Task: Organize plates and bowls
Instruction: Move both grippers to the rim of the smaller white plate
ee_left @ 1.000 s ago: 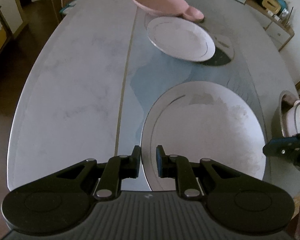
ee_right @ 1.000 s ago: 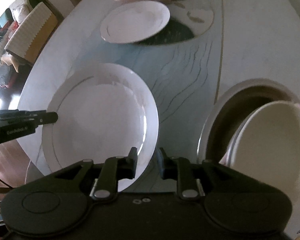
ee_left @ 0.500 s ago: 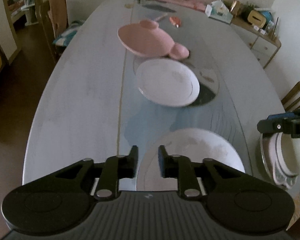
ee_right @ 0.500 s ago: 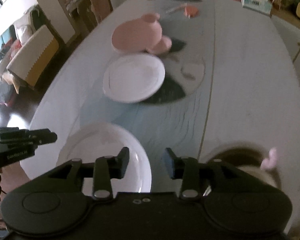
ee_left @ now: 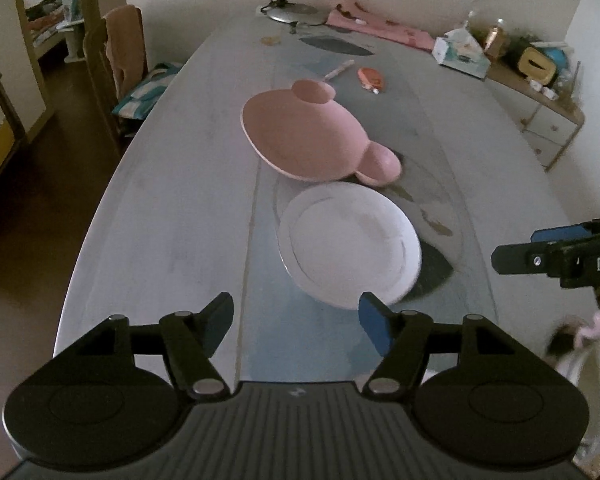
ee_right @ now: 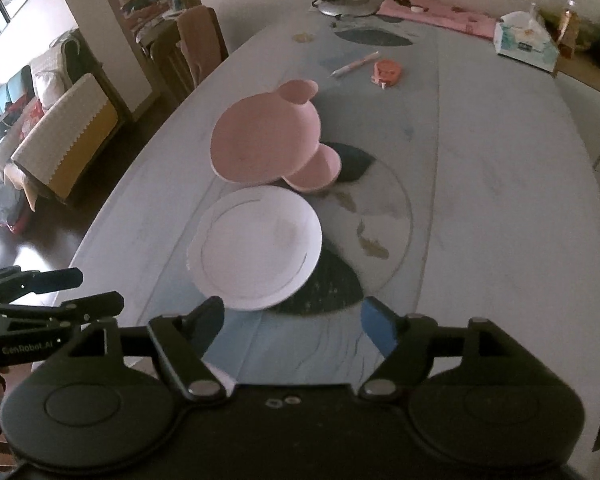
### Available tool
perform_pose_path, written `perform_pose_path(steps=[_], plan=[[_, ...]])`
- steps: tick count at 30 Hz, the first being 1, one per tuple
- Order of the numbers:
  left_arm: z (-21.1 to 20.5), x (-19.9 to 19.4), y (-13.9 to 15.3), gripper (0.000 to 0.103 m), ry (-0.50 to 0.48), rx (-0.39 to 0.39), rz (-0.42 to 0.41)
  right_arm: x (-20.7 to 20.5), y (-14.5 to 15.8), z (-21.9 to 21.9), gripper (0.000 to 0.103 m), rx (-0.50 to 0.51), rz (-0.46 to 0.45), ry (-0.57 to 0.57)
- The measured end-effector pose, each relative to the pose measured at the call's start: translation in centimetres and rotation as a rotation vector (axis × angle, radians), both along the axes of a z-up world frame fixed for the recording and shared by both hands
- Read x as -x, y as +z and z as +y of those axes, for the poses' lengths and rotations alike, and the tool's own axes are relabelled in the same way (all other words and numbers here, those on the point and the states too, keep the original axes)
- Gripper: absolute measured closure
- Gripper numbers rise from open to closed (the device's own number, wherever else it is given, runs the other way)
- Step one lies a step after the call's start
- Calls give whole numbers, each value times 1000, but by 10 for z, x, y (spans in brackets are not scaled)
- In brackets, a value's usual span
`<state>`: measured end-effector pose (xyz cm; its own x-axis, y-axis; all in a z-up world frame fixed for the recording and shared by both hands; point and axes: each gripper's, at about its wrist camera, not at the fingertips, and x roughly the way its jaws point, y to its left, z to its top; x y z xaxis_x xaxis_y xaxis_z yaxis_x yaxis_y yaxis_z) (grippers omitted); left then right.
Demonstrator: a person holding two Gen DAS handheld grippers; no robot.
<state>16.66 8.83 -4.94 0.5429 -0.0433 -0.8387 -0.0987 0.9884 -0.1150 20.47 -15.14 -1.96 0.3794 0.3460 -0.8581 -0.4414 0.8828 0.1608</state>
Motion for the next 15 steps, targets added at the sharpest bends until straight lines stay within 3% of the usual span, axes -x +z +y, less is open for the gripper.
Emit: perform_pose_path(steps=[15], plan=[[8,-82,-52,36,44,3,95,-84,-58,28,39,47,117,60]])
